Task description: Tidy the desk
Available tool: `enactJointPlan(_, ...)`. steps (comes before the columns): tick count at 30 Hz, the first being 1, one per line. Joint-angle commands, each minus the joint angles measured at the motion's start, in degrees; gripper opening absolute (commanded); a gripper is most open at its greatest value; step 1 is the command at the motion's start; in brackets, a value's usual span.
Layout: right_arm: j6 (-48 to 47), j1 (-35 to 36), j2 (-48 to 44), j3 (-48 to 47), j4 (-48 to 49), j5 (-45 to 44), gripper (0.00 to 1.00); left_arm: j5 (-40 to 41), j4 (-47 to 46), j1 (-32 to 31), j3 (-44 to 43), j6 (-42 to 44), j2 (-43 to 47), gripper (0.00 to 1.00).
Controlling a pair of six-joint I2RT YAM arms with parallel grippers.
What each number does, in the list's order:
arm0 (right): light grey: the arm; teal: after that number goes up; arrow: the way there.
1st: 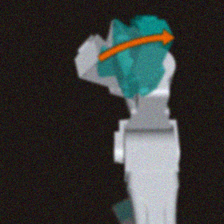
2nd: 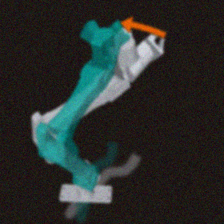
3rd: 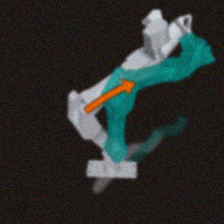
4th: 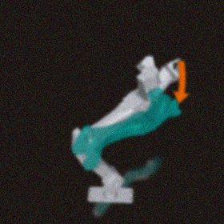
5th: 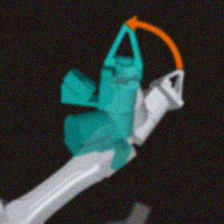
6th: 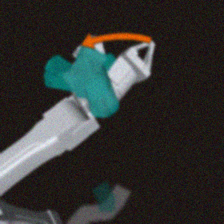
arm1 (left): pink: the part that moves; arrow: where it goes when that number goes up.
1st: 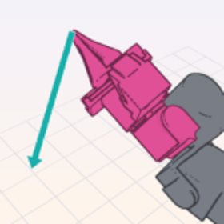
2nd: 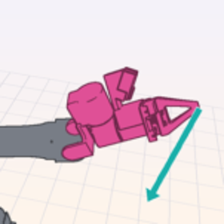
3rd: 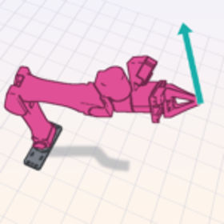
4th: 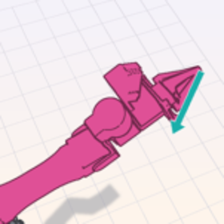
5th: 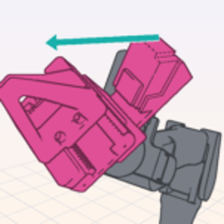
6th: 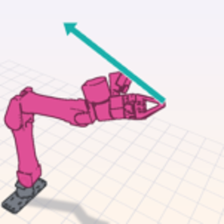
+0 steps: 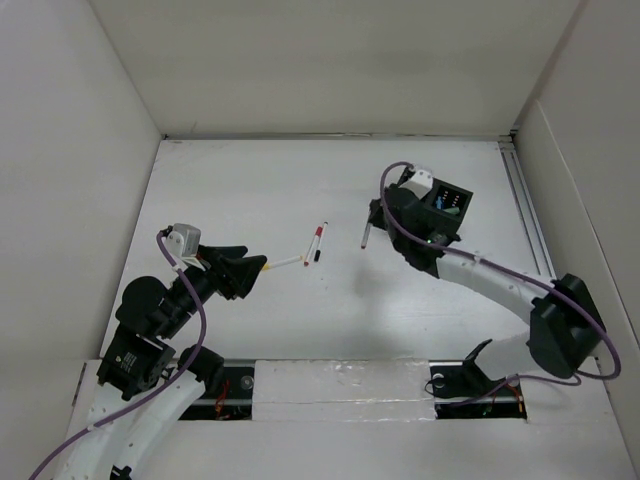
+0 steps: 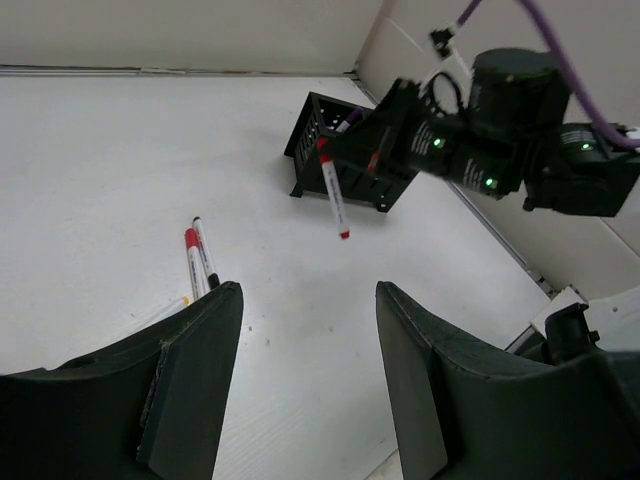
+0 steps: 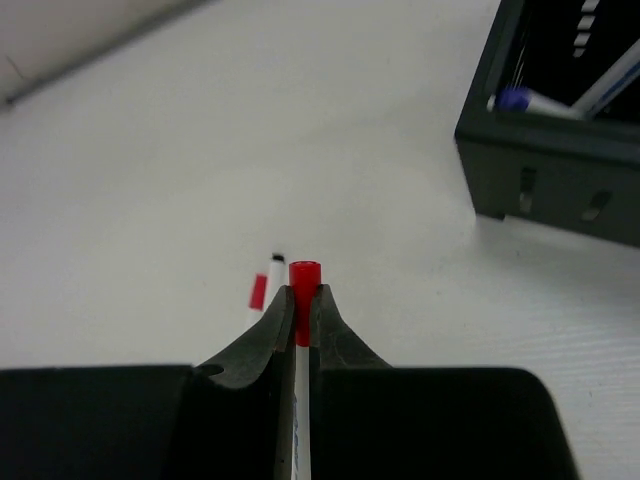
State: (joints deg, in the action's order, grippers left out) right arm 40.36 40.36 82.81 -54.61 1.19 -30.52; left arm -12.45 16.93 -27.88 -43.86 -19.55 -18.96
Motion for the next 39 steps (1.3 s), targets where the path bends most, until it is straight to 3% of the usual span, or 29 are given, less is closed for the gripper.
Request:
enactJointPlan(1,-1.95,-4.56,-4.57,-2.86,3.82,-6.64,0.0,-0.91,-2.78,0.28,0.18,0.57,-0.64,0.52)
enactJointPlan(7,-6.25,-15.04,-2.39,-10.5,7.68,-12.09,0.0,-0.65,-2.78,0.28,0.18,0.66,-0.29,0.52)
enactJointPlan(12,-14.23,-19.96,6.38,-17.36,11.53,-18.76,0.0,-0.91,-2.69,0.28,0.26,0.65,-0.73,0.52)
enactJointPlan(30,-24.89,-18.04,15.19,-13.86,26.66,-27.57,0.0,-0.47,-2.6,0.28,0.18,0.65,-2.4,0.52)
enactJointPlan(39,-17.25,-17.51,13.79,-12.18,20.62,-22.66,0.0,-0.3,-2.69,0.28,0.35,0.65,-2.39,0.52)
